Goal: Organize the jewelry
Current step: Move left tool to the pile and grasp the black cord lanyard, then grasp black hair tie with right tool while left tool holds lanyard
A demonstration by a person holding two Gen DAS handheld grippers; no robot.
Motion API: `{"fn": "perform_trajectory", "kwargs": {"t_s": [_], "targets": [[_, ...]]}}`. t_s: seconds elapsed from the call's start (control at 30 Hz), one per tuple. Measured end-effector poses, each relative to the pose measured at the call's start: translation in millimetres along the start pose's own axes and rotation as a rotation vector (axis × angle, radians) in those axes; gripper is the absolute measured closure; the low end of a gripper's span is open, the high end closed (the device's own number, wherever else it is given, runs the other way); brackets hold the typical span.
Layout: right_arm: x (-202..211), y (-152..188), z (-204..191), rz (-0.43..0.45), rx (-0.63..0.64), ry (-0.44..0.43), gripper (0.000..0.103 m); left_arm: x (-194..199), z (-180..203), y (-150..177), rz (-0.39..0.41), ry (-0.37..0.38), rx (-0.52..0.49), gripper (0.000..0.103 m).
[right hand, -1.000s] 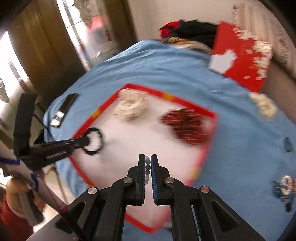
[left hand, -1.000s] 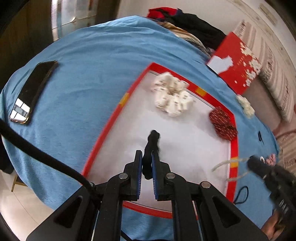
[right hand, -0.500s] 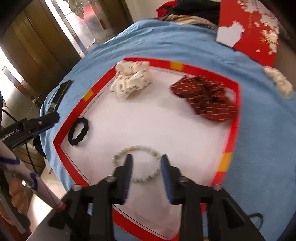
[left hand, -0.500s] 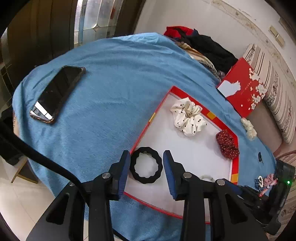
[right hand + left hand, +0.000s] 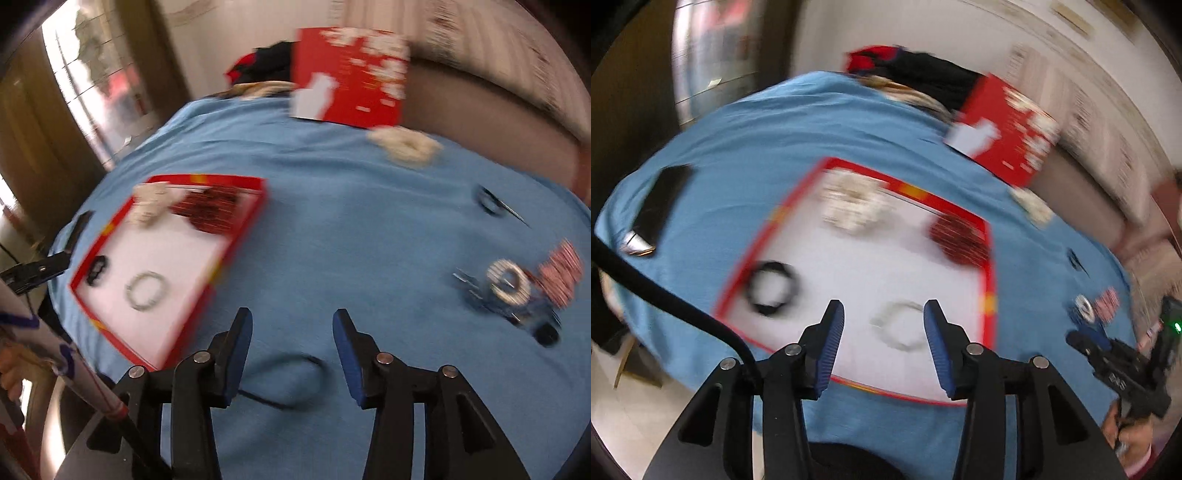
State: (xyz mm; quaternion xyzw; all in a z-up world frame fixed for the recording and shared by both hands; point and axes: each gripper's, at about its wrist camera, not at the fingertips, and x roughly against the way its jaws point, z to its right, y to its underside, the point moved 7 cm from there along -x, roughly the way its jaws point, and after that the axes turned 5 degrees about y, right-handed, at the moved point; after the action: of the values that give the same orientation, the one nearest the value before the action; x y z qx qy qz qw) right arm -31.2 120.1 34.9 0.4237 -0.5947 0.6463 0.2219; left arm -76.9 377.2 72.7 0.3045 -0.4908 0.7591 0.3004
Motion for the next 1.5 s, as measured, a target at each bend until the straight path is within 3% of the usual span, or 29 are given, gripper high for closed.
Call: {"fn": "perform_trajectory", "kwargs": {"t_s": [0.1, 0.27, 0.4, 0.43, 0.5, 0.53, 0.57, 0.63, 0.97, 1.0, 1.1, 1.3, 1.5], "targets": [[8.1, 24.3, 44.3, -0.013, -0.059, 0.035, 0.054, -16.0, 51.6, 21.4, -0.055, 0.067, -0.121, 0.059], [18.8, 65.4, 104.0, -0.028, -0.13, 0.105, 0.054, -59.4, 137.2, 80.5, -0.235, 0.16, -0.411, 0.059], [29.7, 88.0, 144.0, -0.027, -0.223, 0.13, 0.054, -95.9, 163.8, 116.1, -0.332, 0.107, -0.576, 0.061], [33.4, 92.2, 153.5, -0.021, -0.247, 0.135, 0.054, -107.8, 166.6, 121.8, -0.355, 0.079, -0.593, 0.067], [39.0, 97.7, 166.4, -0.01, -0.279, 0.141, 0.054, -117.6, 170.1, 122.1, -0.359, 0.057, -0.602, 0.078], [41.9, 100.4, 173.5, -0.003, -0.297, 0.144, 0.054, -122.5, 173.7, 118.3, -0.359, 0.048, -0.592, 0.095], [43.5, 101.9, 176.9, 0.001, -0.306, 0.146, 0.054, -125.7, 177.3, 115.9, -0.381, 0.075, -0.562, 0.1], [46.8, 106.3, 187.4, 0.013, -0.326, 0.152, 0.054, -131.9, 186.7, 108.6, -0.419, 0.165, -0.472, 0.1], [42.5, 123.5, 220.5, 0.017, -0.427, 0.148, 0.054, -176.1, 244.5, 27.0, -0.325, 0.175, -0.303, 0.1], [43.1, 124.8, 223.6, 0.019, -0.433, 0.149, 0.054, -172.6, 244.5, 21.3, -0.309, 0.176, -0.296, 0.095], [43.5, 127.7, 238.9, 0.02, -0.462, 0.148, 0.054, -158.0, 237.4, 21.2, -0.286, 0.181, -0.292, 0.063], [43.4, 119.5, 265.8, 0.043, -0.501, 0.151, 0.053, -161.7, 215.8, 52.2, -0.332, 0.132, -0.323, 0.061], [37.2, 91.2, 285.0, 0.055, -0.495, 0.167, 0.049, -183.1, 216.5, 74.7, -0.351, 0.085, -0.428, 0.061]]}}
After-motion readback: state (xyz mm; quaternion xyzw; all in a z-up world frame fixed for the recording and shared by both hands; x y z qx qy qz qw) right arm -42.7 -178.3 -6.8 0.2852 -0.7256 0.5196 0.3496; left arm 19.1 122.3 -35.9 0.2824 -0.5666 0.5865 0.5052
